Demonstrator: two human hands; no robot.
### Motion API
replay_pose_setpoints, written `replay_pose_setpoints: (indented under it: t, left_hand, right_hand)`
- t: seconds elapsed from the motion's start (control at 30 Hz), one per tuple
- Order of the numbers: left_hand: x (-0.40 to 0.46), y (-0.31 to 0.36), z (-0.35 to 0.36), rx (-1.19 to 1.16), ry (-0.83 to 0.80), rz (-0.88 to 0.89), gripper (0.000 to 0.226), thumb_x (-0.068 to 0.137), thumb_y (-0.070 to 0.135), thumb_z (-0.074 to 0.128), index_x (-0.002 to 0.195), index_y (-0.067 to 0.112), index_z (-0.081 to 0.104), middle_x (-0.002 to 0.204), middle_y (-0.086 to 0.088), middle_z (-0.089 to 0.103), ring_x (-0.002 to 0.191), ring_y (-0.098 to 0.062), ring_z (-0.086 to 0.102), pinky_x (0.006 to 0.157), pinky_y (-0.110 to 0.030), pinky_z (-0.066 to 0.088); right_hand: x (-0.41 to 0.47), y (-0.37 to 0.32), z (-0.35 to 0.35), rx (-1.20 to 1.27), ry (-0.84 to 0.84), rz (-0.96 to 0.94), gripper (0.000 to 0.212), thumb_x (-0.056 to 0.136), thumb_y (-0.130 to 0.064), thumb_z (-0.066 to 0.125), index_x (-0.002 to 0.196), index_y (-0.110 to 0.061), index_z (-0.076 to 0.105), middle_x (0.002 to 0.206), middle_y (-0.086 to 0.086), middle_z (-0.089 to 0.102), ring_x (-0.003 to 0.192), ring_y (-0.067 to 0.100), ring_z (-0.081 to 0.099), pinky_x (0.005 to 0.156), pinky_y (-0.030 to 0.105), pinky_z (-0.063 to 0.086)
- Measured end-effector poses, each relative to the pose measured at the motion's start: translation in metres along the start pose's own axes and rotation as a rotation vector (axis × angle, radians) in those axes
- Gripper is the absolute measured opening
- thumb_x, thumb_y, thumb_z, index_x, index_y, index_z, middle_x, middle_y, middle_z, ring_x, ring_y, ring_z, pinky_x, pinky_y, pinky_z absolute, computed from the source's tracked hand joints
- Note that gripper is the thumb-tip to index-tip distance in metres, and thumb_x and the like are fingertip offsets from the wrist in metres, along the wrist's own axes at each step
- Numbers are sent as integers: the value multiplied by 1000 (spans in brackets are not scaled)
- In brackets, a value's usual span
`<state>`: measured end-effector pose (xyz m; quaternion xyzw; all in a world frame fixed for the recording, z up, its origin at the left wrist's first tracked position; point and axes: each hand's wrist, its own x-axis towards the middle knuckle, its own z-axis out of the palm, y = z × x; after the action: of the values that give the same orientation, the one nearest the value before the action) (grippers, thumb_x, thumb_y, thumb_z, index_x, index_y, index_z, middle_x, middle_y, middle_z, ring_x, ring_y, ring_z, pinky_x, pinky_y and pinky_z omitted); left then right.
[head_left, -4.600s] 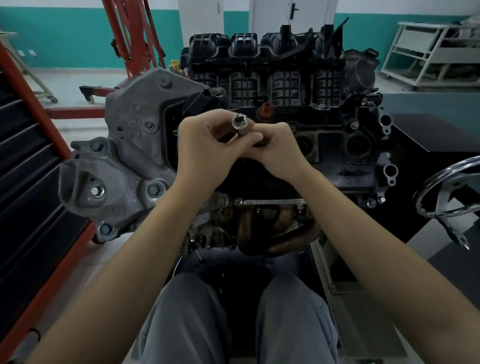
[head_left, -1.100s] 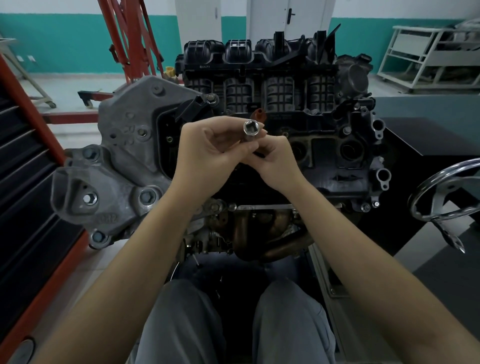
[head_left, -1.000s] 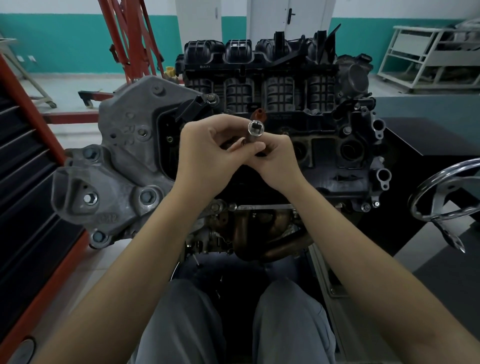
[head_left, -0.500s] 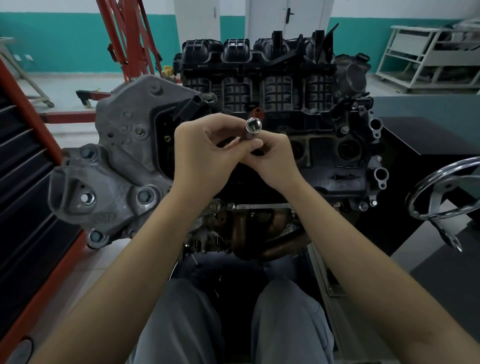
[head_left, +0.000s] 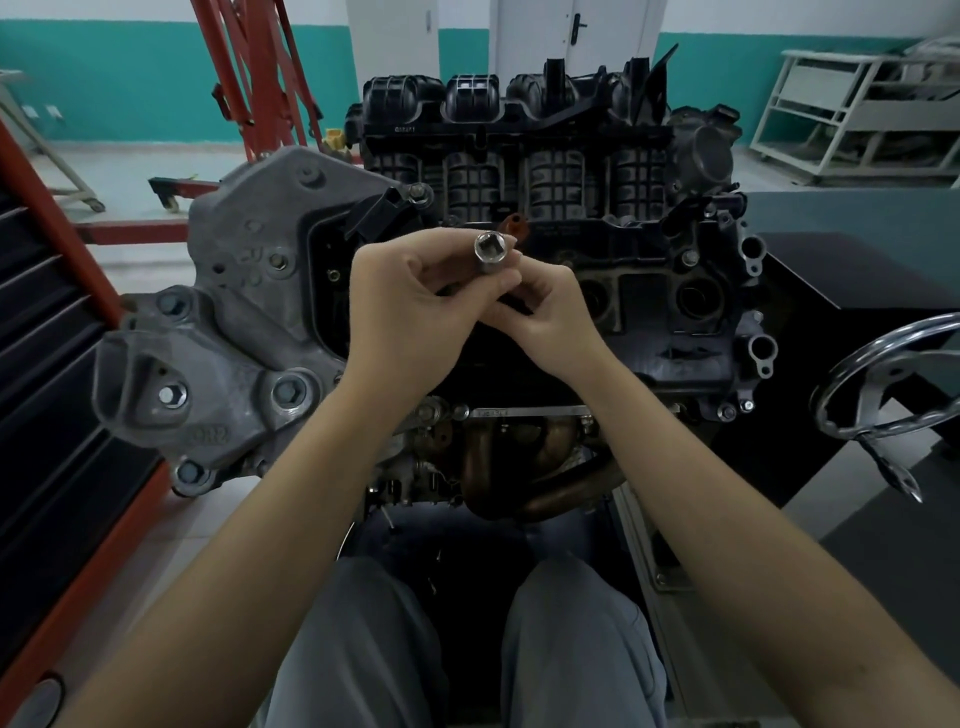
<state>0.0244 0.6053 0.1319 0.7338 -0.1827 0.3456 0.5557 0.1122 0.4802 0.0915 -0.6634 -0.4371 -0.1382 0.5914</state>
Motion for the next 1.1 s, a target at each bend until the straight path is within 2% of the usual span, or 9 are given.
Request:
replay_pose_setpoints:
  t: [0.1, 0.2, 0.3, 0.5, 0.67, 0.73, 0.87, 1.0, 1.1]
  left_hand:
    - [1, 0, -3, -74, -97, 1, 31, 77, -7, 72, 105, 7, 68, 92, -4, 72, 91, -15, 72, 83, -31, 57]
    - [1, 0, -2, -4, -44, 7, 30, 73, -2, 79, 99, 9, 69, 91, -5, 72, 90, -16, 71, 85, -35, 57]
    - [-1, -1, -1, 2, 6, 0, 25, 71, 2, 82, 90, 13, 71, 86, -3, 73, 84, -15, 72, 81, -33, 58]
    - [-1, -3, -6, -126, -101, -23, 30, 78, -9, 71, 106, 3, 67, 96, -10, 72, 93, -20, 71, 85, -33, 56]
    - [0, -3, -3, 48, 15, 6, 24, 69, 5, 84, 88, 12, 71, 85, -1, 72, 83, -12, 71, 79, -30, 57]
    - [-2, -3, -2, 38, 34, 9, 23, 69, 6, 83, 88, 13, 72, 85, 1, 73, 82, -11, 72, 79, -29, 58]
    - [-2, -4, -5, -74, -59, 1, 31, 75, -5, 75, 103, 8, 69, 95, -10, 72, 91, -21, 72, 85, -39, 57]
    - [1, -2, -5, 16, -68, 20, 30, 71, -1, 81, 97, 8, 70, 91, -6, 72, 89, -16, 71, 84, -33, 57]
    - [1, -2, -4, 60, -4, 17, 26, 67, 5, 85, 88, 11, 71, 85, -2, 73, 82, -12, 71, 79, -31, 58]
  right_hand:
    - [-1, 0, 1, 13, 30, 0, 35, 80, 11, 67, 109, -8, 61, 92, -13, 68, 89, 0, 67, 80, 18, 50]
    - [-1, 2, 2, 18, 70, 44, 23, 78, 9, 71, 96, -3, 68, 85, 9, 70, 83, 18, 69, 78, 30, 54]
    - [0, 3, 1, 1, 58, 34, 18, 79, 7, 72, 97, 6, 68, 93, 17, 71, 89, 28, 69, 83, 41, 55]
    - [-1, 2, 2, 12, 27, 34, 34, 82, 9, 66, 107, -14, 63, 89, -17, 70, 88, -1, 66, 80, 17, 49]
    - [-1, 2, 2, -18, 78, 47, 15, 79, 8, 71, 94, 6, 70, 91, 17, 71, 87, 27, 70, 81, 41, 56]
    - [-1, 1, 1, -18, 37, 21, 18, 81, 7, 70, 98, 5, 69, 94, 14, 71, 90, 25, 69, 84, 40, 56]
    - [-1, 1, 0, -21, 3, 3, 29, 83, 8, 65, 106, -9, 64, 90, -9, 68, 88, 1, 66, 79, 20, 50]
    - [-1, 3, 2, 18, 66, 39, 20, 79, 8, 70, 96, -4, 68, 88, 13, 71, 85, 24, 69, 81, 39, 56]
    - [0, 3, 0, 4, 36, 27, 17, 80, 4, 71, 97, 1, 69, 93, 17, 71, 89, 28, 69, 83, 42, 55]
